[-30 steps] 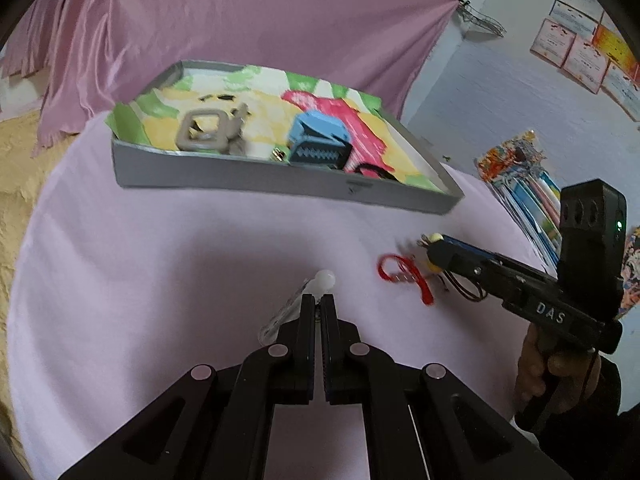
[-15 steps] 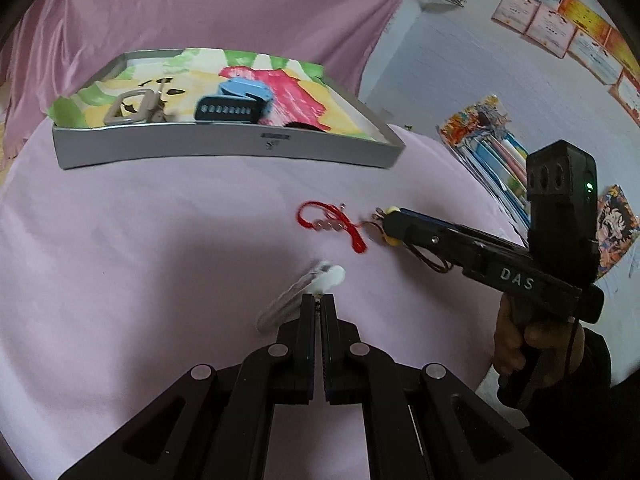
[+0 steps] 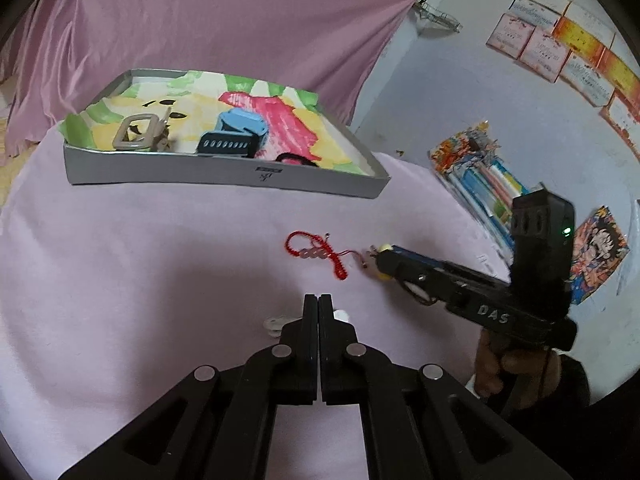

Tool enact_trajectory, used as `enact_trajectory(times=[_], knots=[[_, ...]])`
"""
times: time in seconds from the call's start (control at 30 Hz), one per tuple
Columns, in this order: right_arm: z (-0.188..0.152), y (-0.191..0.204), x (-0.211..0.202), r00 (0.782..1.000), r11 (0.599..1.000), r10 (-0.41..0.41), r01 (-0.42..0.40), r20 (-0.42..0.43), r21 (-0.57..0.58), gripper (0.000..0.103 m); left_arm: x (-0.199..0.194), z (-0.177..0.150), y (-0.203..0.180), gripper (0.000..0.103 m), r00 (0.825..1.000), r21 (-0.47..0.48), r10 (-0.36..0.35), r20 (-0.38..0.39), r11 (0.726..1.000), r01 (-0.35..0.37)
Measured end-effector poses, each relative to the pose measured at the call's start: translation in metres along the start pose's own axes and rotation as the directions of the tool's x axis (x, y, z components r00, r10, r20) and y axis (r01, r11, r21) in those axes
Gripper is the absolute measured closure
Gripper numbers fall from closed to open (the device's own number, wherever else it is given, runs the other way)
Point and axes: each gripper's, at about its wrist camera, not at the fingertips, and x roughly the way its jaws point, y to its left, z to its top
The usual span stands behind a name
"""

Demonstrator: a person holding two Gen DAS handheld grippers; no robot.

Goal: Organize jewelry

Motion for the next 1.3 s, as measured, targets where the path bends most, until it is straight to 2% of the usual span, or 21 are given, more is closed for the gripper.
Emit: enact_trajectory(times=[0.17,0.3,0.57,1.03,1.13,1.27,1.3], knots=[[0.000,0.001,0.003,1.000,1.000,0.007,-0.007,-0.008,-0.005,0.080,0.007,-0.004,0.004,0.102,0.999,0.009,0.051,-0.018,0.999,-0.051],[0.000,0.000,0.004,1.000,1.000,0.008,-0.008,-0.012,-0.004,0.080,0.000,-0.007,0.001,0.102,1.000,0.019,0.011,0.011,1.000,-0.011],[-0.001,-0.002,0.004,1.000,1.000,0.007,-0.007,-0.015,0.000,0.080,0.005,-0.017,-0.014,0.102,1.000,0.093,0.020,-0.017,0.996,-0.019],[-0.006,-0.002,0.005,1.000,1.000,0.010,-0.010,-0.023,-0.001,0.080,0.012,-0.026,-0.025,0.100,0.997,0.144,0.065,-0.038,0.988,-0.059],[-0.008,-0.003,0.005,1.000,1.000,0.010,-0.010,-0.025,-0.001,0.080,0.013,-0.027,-0.026,0.097,0.996,0.152,0.073,-0.041,0.986,-0.066],[-0.009,-0.004,0.005,1.000,1.000,0.009,-0.009,-0.027,0.000,0.080,0.014,-0.028,-0.028,0.081,0.997,0.152,0.067,-0.040,0.987,-0.060],[-0.009,-0.004,0.005,1.000,1.000,0.009,-0.009,-0.027,0.000,0.080,0.014,-0.027,-0.028,0.080,0.997,0.154,0.067,-0.037,0.986,-0.060]])
